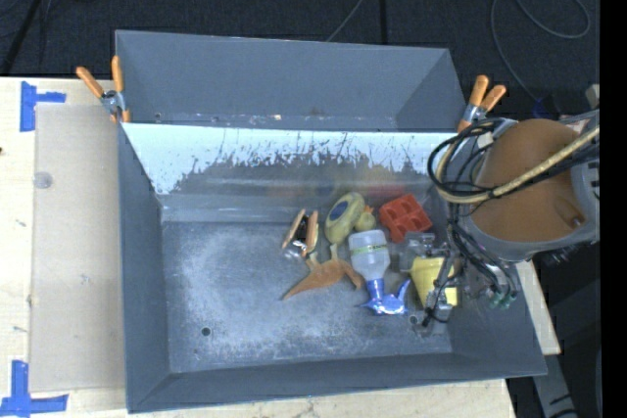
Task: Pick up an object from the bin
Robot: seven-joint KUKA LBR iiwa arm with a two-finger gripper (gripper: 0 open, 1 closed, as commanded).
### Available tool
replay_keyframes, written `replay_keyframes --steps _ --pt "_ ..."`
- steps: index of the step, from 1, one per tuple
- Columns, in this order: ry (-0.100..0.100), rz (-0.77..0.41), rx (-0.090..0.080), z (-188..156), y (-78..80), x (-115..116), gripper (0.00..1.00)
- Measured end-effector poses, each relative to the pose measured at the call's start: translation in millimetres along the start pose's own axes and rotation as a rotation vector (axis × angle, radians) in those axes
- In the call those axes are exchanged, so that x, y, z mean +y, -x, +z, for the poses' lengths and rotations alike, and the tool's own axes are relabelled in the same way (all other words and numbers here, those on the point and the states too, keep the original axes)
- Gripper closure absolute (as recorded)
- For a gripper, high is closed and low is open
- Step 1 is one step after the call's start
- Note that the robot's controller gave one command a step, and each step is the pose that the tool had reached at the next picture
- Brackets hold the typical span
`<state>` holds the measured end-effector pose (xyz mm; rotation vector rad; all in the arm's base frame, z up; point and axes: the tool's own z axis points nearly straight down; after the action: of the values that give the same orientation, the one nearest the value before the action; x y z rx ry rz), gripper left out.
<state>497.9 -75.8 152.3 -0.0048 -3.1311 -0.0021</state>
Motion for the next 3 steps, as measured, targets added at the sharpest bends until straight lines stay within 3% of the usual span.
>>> replay_keyframes --steps 2,3 --pt "-0.001 0.044 -0.012 10.2 6.4 0.2 0.00" --pt "-0.001 0.084 -0.008 52.2 24.1 -0.7 0.00"
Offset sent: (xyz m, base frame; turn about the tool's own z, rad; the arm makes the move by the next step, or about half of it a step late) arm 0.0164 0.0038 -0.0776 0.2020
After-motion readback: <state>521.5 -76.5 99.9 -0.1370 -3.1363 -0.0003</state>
